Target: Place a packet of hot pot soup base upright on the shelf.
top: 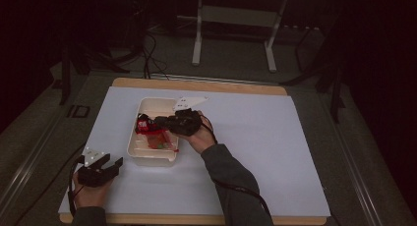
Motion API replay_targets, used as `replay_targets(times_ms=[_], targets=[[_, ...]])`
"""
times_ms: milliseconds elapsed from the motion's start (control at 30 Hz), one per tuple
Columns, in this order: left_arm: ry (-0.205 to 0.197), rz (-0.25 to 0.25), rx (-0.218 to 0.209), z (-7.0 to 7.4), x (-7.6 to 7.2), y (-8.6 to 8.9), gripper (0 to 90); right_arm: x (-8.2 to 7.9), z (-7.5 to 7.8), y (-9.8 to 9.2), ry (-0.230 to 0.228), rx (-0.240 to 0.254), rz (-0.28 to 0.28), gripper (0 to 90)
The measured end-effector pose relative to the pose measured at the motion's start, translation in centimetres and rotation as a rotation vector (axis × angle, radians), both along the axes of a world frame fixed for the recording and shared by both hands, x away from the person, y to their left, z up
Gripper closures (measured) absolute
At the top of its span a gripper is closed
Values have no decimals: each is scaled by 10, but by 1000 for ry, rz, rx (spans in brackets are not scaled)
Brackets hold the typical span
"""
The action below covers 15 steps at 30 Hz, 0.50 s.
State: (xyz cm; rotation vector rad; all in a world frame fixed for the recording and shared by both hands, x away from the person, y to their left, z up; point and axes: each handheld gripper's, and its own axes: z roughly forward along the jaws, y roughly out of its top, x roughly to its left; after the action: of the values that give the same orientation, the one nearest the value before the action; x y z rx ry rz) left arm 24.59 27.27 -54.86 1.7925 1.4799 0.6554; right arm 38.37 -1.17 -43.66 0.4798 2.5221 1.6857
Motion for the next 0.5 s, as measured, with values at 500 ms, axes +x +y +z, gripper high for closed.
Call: replay_targets(times_ms=[500], targets=[[-1, -4, 6, 0, 0, 0, 477, -11, -22, -2, 42, 91, 0, 884]])
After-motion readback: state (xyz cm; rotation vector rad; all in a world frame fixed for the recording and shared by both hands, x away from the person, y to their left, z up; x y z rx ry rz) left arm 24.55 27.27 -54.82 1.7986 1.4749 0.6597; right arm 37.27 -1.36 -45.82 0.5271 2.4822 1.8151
